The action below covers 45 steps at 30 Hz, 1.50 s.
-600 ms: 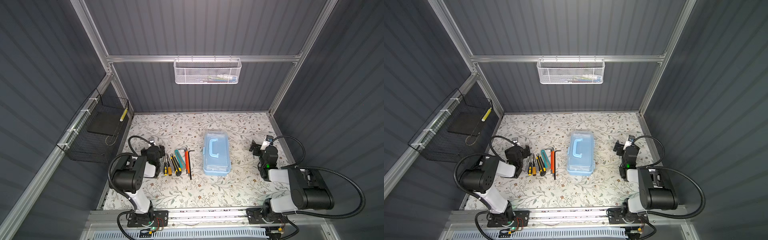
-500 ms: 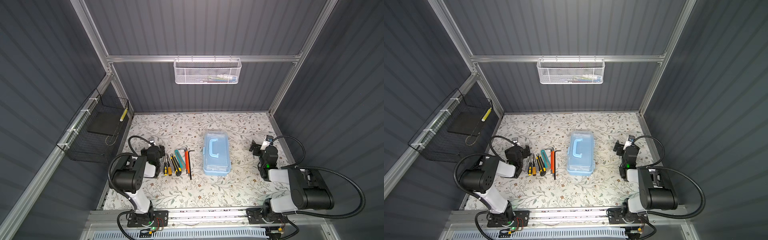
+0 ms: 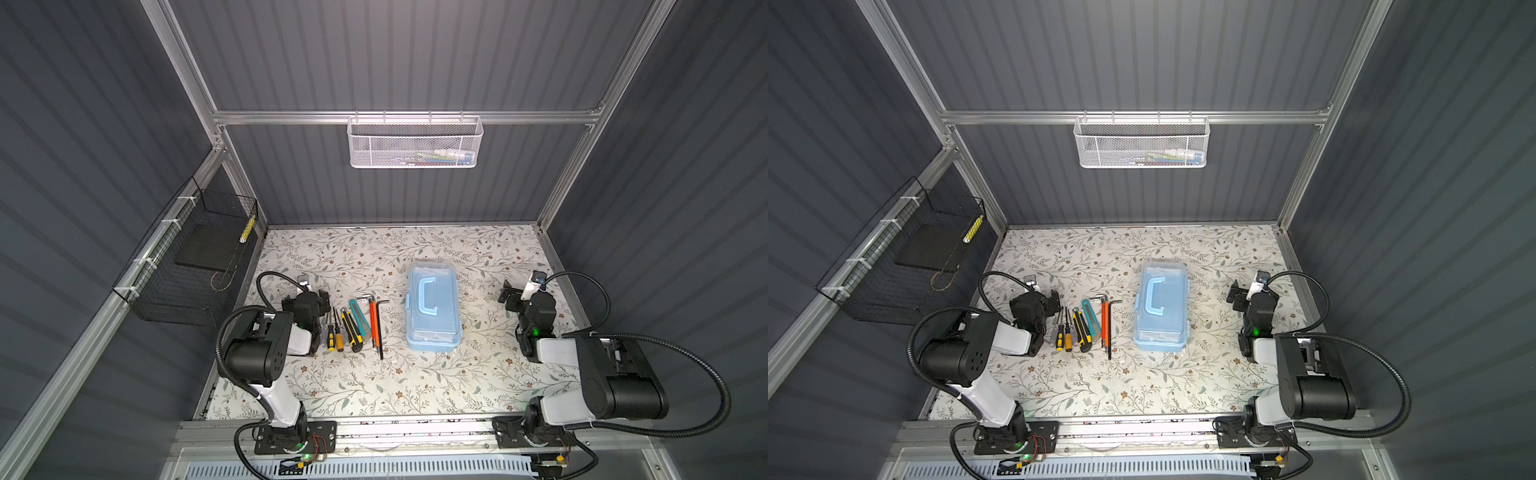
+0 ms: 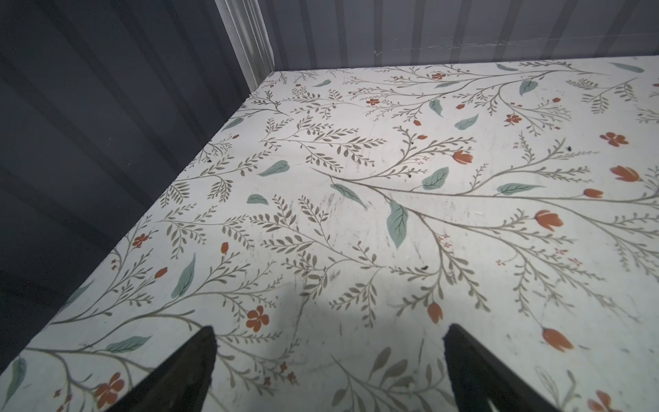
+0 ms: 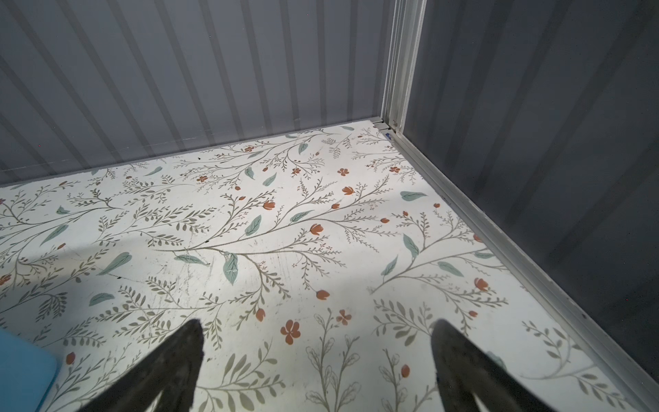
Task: Pack the tool kit
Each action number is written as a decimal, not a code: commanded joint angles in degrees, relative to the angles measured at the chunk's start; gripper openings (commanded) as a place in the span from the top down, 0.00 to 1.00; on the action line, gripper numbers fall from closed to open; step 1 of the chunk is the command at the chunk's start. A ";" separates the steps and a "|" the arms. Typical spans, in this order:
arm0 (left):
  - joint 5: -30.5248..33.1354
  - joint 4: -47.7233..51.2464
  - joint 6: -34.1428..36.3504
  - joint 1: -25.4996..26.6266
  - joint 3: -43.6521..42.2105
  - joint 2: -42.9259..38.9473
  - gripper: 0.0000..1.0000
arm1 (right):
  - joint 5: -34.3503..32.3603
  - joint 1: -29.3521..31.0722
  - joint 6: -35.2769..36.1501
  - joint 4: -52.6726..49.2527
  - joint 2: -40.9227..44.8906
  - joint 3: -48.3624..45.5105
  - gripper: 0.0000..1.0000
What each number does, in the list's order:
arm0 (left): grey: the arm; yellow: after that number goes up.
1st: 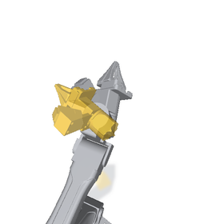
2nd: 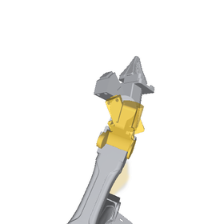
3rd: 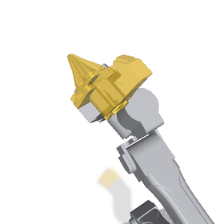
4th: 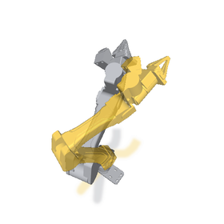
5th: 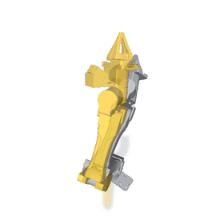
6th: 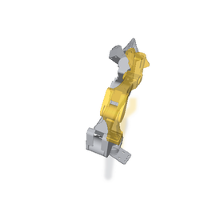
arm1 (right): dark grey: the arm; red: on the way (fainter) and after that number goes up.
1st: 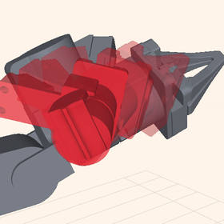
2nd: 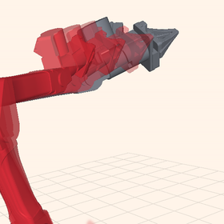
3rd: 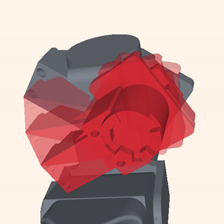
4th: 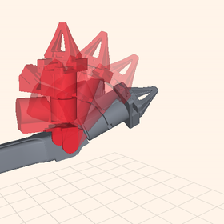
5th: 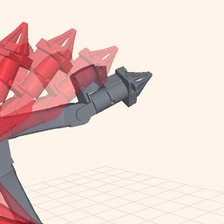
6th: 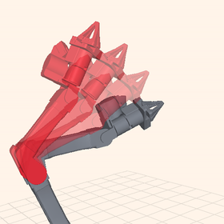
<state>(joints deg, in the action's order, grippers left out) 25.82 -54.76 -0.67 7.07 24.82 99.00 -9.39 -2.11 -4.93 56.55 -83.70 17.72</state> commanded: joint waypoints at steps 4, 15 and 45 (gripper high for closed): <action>-0.39 0.08 -0.83 0.05 1.15 -0.50 0.00 | -0.16 -0.09 0.01 1.26 0.11 -0.14 0.01; -0.34 -0.07 -0.83 0.05 1.02 -0.57 0.00 | -2.06 0.88 0.72 1.76 0.21 -0.39 0.01; -36.82 48.88 -21.75 1.13 21.56 -19.53 0.01 | 3.31 18.01 -20.43 -67.82 17.65 36.79 0.01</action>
<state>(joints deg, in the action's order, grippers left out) 2.92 -9.54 -16.78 7.60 45.36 81.80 -12.88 12.49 -18.28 5.98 -65.32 48.40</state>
